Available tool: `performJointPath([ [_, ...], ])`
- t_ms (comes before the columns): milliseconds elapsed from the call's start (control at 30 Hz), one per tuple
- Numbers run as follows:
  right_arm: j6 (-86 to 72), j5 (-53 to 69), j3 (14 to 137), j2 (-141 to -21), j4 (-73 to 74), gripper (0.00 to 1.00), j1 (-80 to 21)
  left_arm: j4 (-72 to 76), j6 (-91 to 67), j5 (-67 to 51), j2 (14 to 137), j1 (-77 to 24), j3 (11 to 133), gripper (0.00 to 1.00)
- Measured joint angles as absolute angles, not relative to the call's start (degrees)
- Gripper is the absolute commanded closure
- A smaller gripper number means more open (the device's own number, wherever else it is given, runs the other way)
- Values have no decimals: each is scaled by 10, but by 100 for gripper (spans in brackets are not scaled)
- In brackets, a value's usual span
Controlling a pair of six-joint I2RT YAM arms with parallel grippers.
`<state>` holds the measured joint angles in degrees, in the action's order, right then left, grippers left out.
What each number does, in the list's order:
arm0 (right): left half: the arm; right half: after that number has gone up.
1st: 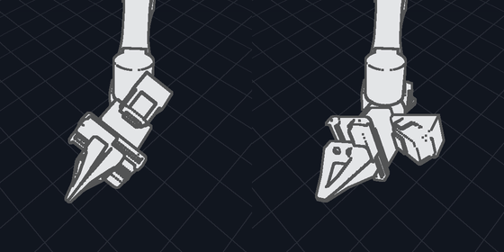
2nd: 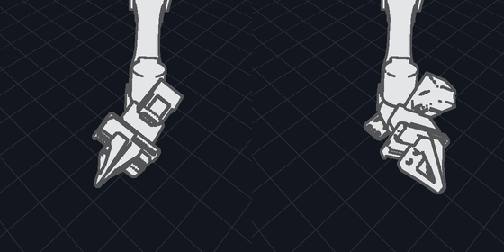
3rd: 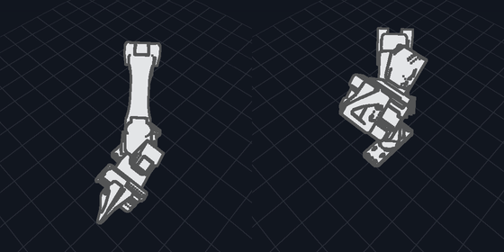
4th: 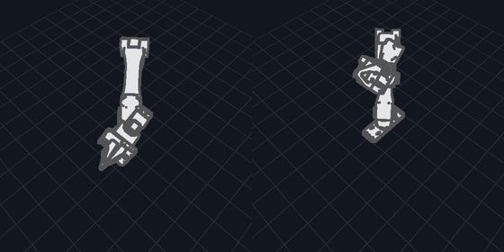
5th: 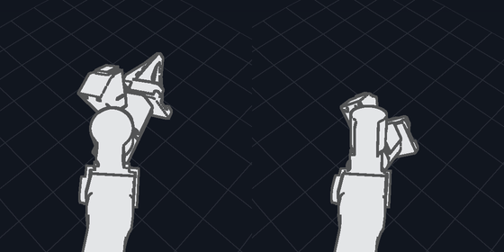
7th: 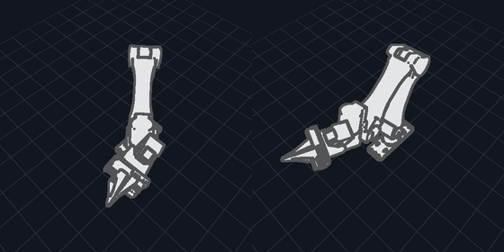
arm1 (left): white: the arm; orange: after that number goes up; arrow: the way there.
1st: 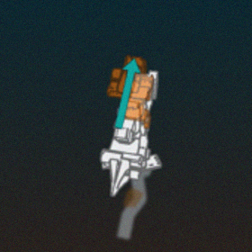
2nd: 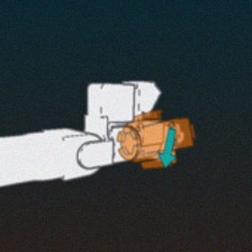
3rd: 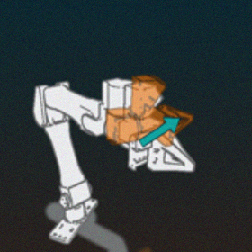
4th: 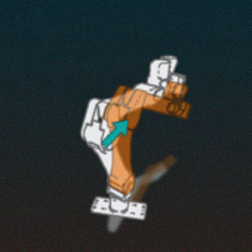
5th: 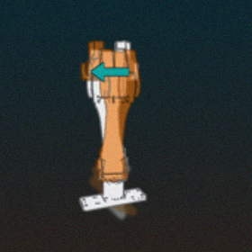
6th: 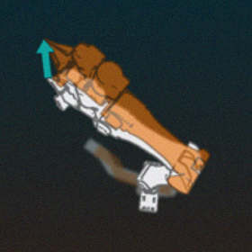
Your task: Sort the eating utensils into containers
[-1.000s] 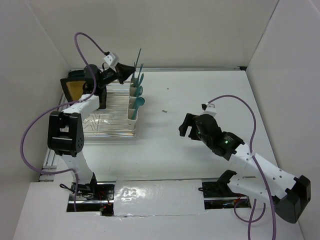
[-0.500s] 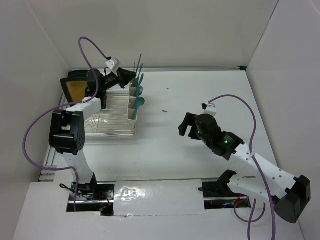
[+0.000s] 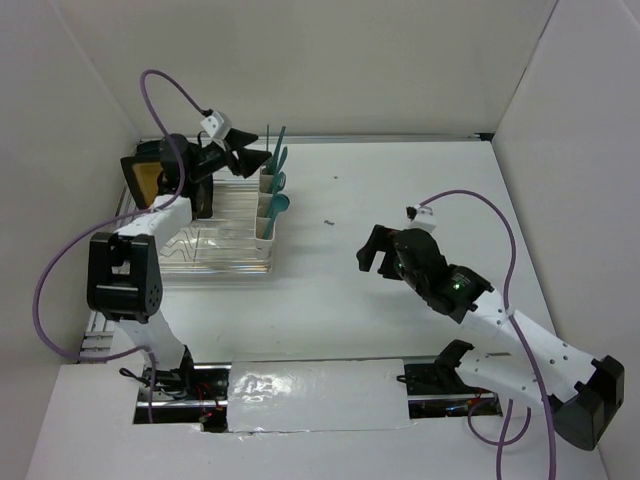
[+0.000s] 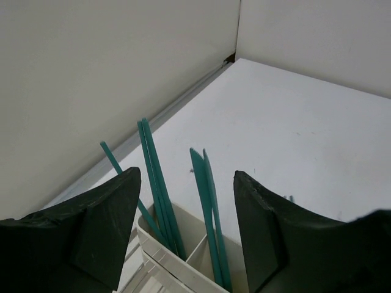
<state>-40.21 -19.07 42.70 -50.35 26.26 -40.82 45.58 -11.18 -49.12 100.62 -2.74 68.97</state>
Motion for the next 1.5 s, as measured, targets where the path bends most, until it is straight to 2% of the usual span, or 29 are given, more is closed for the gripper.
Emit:
performJointPath([
  [167,-396,-184,429,-496,263,0,-408,374,-81,-483,916,-26,695,14],
  [400,-362,-195,479,-502,263,0,-407,175,-76,-378,792,-41,741,12],
  [633,-303,-248,600,-557,241,0,-406,31,-79,-302,611,-55,618,10],
  [767,-266,-280,630,-593,214,0,-406,-33,-80,-276,509,-62,535,10],
  [933,-250,-298,611,-618,203,0,-403,-88,-103,-226,375,-65,444,10],
  [1100,-250,-291,552,-592,196,0,-401,-105,-123,-199,283,-65,376,9],
  [1500,-261,-276,446,-476,173,0,-401,-135,-122,-192,275,-65,347,12],
])
